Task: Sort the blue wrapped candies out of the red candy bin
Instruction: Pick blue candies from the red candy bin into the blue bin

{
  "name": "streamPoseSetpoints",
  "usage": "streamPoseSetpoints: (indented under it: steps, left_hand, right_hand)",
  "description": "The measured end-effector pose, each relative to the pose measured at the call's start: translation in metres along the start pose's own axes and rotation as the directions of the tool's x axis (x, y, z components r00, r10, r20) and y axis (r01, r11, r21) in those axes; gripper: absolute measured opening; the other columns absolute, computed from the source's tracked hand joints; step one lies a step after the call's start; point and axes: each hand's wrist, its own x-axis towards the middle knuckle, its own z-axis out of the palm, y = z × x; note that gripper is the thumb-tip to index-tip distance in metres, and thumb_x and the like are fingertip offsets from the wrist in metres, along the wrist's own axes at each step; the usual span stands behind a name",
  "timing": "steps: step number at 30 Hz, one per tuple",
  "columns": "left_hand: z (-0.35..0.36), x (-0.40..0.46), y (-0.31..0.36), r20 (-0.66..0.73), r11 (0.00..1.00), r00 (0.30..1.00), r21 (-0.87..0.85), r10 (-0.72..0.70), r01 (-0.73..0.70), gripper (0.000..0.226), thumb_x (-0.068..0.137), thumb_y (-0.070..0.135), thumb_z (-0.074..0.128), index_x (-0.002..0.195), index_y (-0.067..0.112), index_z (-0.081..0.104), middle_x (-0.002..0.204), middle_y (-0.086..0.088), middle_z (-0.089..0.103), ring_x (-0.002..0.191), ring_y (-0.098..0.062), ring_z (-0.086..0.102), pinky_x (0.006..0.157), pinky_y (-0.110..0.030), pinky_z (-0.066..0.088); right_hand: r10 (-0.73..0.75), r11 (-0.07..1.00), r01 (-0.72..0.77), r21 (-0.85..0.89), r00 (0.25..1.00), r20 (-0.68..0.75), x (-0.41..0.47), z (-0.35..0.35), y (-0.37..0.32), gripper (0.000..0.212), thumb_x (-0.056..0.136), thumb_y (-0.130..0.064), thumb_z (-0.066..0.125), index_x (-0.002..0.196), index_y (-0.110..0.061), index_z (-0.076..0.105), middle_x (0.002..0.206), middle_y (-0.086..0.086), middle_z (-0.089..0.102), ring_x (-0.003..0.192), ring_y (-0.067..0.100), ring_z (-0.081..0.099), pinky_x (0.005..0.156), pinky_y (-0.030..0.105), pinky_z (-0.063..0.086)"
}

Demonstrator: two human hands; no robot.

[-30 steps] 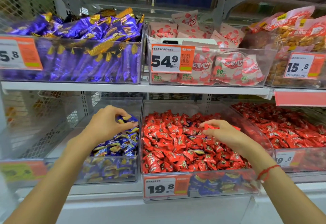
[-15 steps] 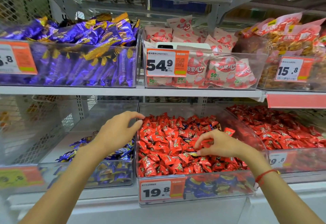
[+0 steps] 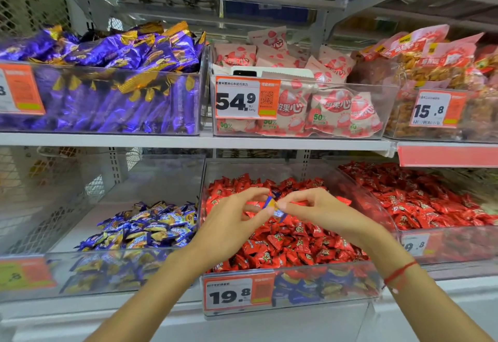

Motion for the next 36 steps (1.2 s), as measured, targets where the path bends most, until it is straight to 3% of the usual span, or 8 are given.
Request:
streamPoseSetpoints:
  steps: [3, 7, 10, 14, 19, 25, 32, 36]
  left_hand:
    - [-0.008, 0.002, 0.005, -0.11, 0.995, 0.994, -0.1, -0.022, 0.011, 0.014, 0.09, 0.034, 0.065, 0.103, 0.034, 0.071, 0.097, 0.022, 0.07, 0.087, 0.006, 0.066, 0.078, -0.019, 0.052]
    - [-0.039, 0.001, -0.007, -0.21, 0.99, 0.973, -0.123, -0.09, 0.065, 0.006, 0.089, 0.03, 0.067, 0.09, 0.033, 0.071, 0.085, 0.017, 0.073, 0.083, 0.002, 0.067, 0.08, -0.025, 0.053]
    - [-0.058, -0.005, -0.028, -0.386, 0.967, 0.904, 0.092, -0.185, 0.237, 0.003, 0.088, 0.036, 0.066, 0.085, 0.038, 0.065, 0.079, 0.018, 0.069, 0.085, -0.006, 0.066, 0.076, -0.03, 0.05]
    - [-0.067, -0.018, -0.053, -0.51, 0.854, 0.825, 0.29, -0.244, 0.433, 0.017, 0.092, 0.038, 0.059, 0.107, 0.037, 0.065, 0.09, 0.013, 0.068, 0.096, -0.018, 0.064, 0.067, -0.03, 0.038]
    - [-0.048, -0.015, -0.045, -0.417, 0.866, 0.909, 0.446, -0.023, 0.227, 0.027, 0.094, 0.032, 0.058, 0.12, 0.028, 0.061, 0.122, 0.012, 0.061, 0.111, -0.016, 0.055, 0.078, -0.032, 0.042]
    - [0.002, -0.004, -0.013, 0.046, 0.848, 0.992, 0.515, 0.117, -0.124, 0.039, 0.1, 0.04, 0.039, 0.138, 0.036, 0.046, 0.147, 0.023, 0.038, 0.136, 0.001, 0.033, 0.106, -0.021, 0.03]
    - [0.008, -0.004, -0.019, 0.2, 0.758, 0.975, 0.619, 0.101, -0.205, 0.04, 0.102, 0.044, 0.032, 0.135, 0.032, 0.05, 0.137, 0.016, 0.052, 0.125, -0.008, 0.048, 0.101, -0.027, 0.039]
    - [0.012, -0.006, -0.025, 0.195, 0.755, 0.974, 0.621, 0.115, -0.213, 0.035, 0.098, 0.041, 0.039, 0.122, 0.032, 0.063, 0.119, 0.014, 0.064, 0.111, -0.009, 0.059, 0.092, -0.028, 0.048]
  right_hand:
    - [-0.045, 0.996, 0.051, 0.075, 0.996, -0.079, 0.001, 0.009, -0.01, 0.017, 0.091, -0.031, 0.062, 0.098, -0.022, 0.075, 0.055, -0.028, 0.058, 0.057, -0.013, 0.052, 0.061, 0.009, 0.037]
    - [0.03, 0.993, -0.021, 0.118, 0.997, -0.073, 0.009, 0.015, -0.006, 0.017, 0.09, -0.043, 0.059, 0.096, -0.033, 0.071, 0.082, -0.027, 0.061, 0.074, -0.008, 0.052, 0.08, 0.023, 0.039]
    - [0.072, 0.997, -0.072, 0.007, 0.997, -0.036, 0.011, 0.017, 0.0, 0.019, 0.1, -0.026, 0.048, 0.099, -0.035, 0.065, 0.096, -0.015, 0.059, 0.079, 0.004, 0.054, 0.073, 0.024, 0.043]
    - [0.014, 0.972, -0.023, -0.232, 0.999, -0.039, 0.01, 0.016, 0.01, 0.017, 0.096, -0.016, 0.055, 0.104, -0.031, 0.056, 0.105, -0.009, 0.057, 0.082, 0.015, 0.062, 0.076, 0.029, 0.05]
    - [0.071, 0.947, -0.086, -0.308, 0.996, -0.061, 0.009, 0.011, 0.027, 0.023, 0.081, -0.021, 0.076, 0.089, -0.031, 0.056, 0.1, -0.006, 0.063, 0.092, 0.012, 0.062, 0.088, 0.031, 0.052]
    - [0.046, 0.958, 0.002, -0.288, 0.986, 0.161, 0.006, 0.011, 0.032, 0.022, 0.092, -0.013, 0.063, 0.112, -0.019, 0.068, 0.114, -0.004, 0.068, 0.104, 0.004, 0.062, 0.093, 0.019, 0.048]
    - [0.134, 0.897, -0.229, -0.378, 0.956, -0.262, 0.018, -0.038, 0.058, 0.032, 0.092, 0.0, 0.048, 0.099, -0.024, 0.068, 0.108, 0.0, 0.067, 0.108, 0.02, 0.062, 0.097, 0.032, 0.048]
    - [0.192, 0.748, -0.334, -0.573, 0.936, -0.296, 0.061, -0.047, 0.085, 0.034, 0.097, -0.021, 0.05, 0.13, -0.015, 0.053, 0.132, 0.013, 0.057, 0.119, 0.03, 0.054, 0.099, 0.038, 0.045]
